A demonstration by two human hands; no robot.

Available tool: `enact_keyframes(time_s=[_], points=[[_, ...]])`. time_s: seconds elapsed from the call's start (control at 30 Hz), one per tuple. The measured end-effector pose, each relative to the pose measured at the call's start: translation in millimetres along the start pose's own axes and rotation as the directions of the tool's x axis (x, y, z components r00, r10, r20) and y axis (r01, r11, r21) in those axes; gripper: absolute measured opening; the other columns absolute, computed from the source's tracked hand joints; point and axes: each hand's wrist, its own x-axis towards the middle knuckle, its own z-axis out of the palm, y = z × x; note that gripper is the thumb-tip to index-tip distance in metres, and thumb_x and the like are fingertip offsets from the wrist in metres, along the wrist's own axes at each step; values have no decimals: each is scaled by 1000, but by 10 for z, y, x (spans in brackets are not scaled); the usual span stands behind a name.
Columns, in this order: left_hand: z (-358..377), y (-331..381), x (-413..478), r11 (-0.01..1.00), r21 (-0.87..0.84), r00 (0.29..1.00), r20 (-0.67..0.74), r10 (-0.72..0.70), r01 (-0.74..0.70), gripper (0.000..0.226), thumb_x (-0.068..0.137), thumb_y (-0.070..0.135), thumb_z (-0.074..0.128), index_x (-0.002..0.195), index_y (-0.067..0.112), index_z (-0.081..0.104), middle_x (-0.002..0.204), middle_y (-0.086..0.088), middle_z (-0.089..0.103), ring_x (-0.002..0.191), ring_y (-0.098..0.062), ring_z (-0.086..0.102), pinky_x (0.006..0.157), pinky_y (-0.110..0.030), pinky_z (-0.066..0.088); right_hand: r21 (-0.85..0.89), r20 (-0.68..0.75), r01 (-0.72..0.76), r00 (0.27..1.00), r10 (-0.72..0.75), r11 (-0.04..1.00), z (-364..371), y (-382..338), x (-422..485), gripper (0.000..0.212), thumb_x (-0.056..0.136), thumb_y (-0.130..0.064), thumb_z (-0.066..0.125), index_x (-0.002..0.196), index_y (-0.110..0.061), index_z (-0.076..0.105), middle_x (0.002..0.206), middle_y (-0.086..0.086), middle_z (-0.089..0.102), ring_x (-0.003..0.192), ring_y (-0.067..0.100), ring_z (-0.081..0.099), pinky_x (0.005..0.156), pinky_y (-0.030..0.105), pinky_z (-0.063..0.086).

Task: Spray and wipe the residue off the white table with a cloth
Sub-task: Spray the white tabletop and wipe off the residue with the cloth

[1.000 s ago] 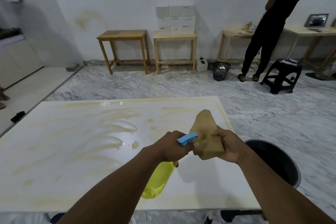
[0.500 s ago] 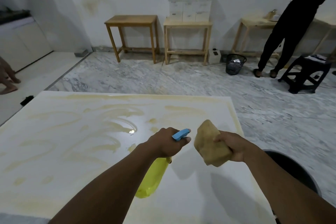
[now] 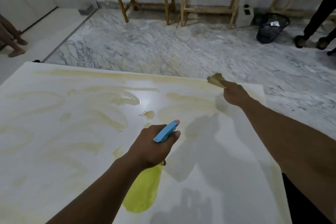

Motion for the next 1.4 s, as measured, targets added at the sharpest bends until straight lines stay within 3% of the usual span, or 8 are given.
enact_keyframes(time_s=[0.23,0.5,0.9,1.0,1.07,1.17,1.27,1.4], points=[[152,-173,83,990,-111,996,5,-87,87,30,100,45,58,88,19,67,79,-9,73,63,-11,72,53,-9,47,-290,-47,107,991,-126,951,1205,501,-141,67,84,-26,26,148,-31,44,163,4,28,152,32,16,119,54,9],[27,-239,-268,993,-73,996,12,-92,93,27,100,45,58,88,23,65,69,-3,64,49,-2,62,49,-7,42,-286,-17,205,976,-219,936,1788,204,-1200,80,74,-12,35,151,-33,38,164,2,22,154,29,10,120,53,7],[-216,-709,-1895,999,-15,999,-40,-37,36,38,102,46,54,90,12,67,86,-13,75,74,-21,72,57,-12,45,-217,45,288,958,-285,933,3018,-369,-3573,66,89,-5,43,148,-35,41,163,-2,25,154,27,11,122,43,0],[-319,-833,-2253,999,-40,999,-49,-22,20,28,102,44,55,77,33,63,87,-15,75,77,-28,72,63,-21,49,-24,153,203,968,-198,979,2871,-677,-3847,57,91,-10,37,141,-34,51,150,-5,46,140,20,39,118,40,24],[-423,-891,-2415,999,-46,998,-56,-1,-2,29,102,44,55,74,41,58,87,-16,75,74,-29,73,71,-29,55,220,210,-37,978,-11,975,2615,-882,-3908,37,93,-8,42,117,-24,66,117,1,66,99,16,60,85,31,45],[-570,-945,-2499,999,-41,998,-64,27,-30,27,102,43,56,75,44,57,89,-18,75,62,-29,73,78,-43,60,648,391,-415,901,189,639,2241,-900,-3866,22,93,-12,49,100,-6,69,101,17,72,79,26,67,69,31,51],[-697,-979,-2402,997,-68,998,-50,36,-39,20,102,44,56,84,37,63,90,-23,74,49,-22,72,72,-41,62,816,470,-449,882,36,365,1963,-827,-3747,26,92,-10,55,115,-4,66,106,21,74,92,35,71,79,43,56],[-834,-985,-2013,996,-73,997,-65,41,-46,19,101,46,56,92,36,68,90,-21,74,59,-28,73,75,-41,62,751,481,-375,875,-61,543,1530,-827,-3026,51,70,-14,76,117,-5,60,105,28,65,89,43,64,74,51,52]])
